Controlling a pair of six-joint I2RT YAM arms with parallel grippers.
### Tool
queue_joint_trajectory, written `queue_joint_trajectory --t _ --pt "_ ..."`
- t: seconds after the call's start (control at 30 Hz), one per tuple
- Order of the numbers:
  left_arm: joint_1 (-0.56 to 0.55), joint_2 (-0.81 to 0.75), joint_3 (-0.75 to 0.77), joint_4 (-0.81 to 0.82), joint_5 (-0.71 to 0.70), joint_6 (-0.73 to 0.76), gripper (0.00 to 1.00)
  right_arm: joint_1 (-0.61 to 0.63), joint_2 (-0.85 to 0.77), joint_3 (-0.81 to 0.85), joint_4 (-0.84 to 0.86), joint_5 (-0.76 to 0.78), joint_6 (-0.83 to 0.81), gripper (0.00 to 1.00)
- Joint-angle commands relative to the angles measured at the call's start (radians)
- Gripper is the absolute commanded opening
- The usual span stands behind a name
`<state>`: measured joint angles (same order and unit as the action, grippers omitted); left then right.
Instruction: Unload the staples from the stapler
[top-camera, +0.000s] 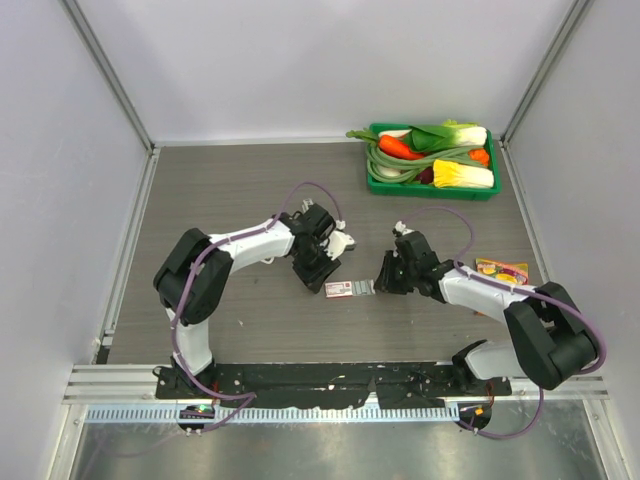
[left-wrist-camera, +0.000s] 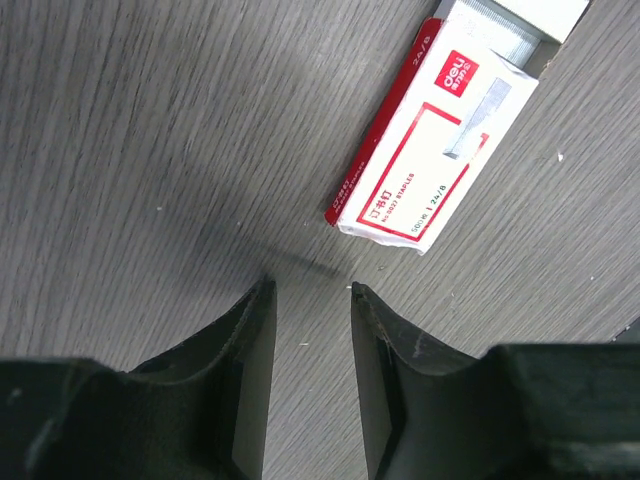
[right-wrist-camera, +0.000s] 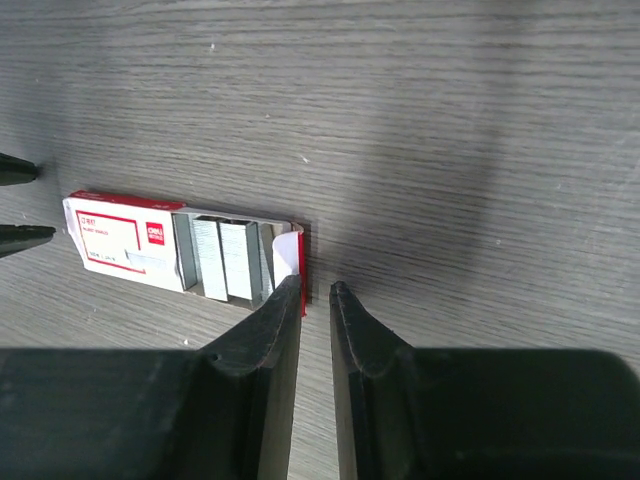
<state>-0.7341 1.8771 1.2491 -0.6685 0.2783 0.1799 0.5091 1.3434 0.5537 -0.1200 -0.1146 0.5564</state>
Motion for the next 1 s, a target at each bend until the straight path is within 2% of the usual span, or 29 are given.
queue_joint_trajectory --t 0.0,0.53,0.97 --pt "-0.011 0.008 0.030 0.023 -0.004 -0.013 0.39 -0.026 -0.027 -0.029 0.091 -0.052 0.022 0.23" --pt "-0.037 0.037 0.081 0.014 -0.007 -0.010 0.39 -0.032 -0.001 -0.043 0.194 -0.154 0.059 0.22" --pt "-0.037 0.021 0.053 0.003 -0.030 0.015 0.38 -0.072 -0.084 -0.031 0.091 -0.151 0.005 0.21"
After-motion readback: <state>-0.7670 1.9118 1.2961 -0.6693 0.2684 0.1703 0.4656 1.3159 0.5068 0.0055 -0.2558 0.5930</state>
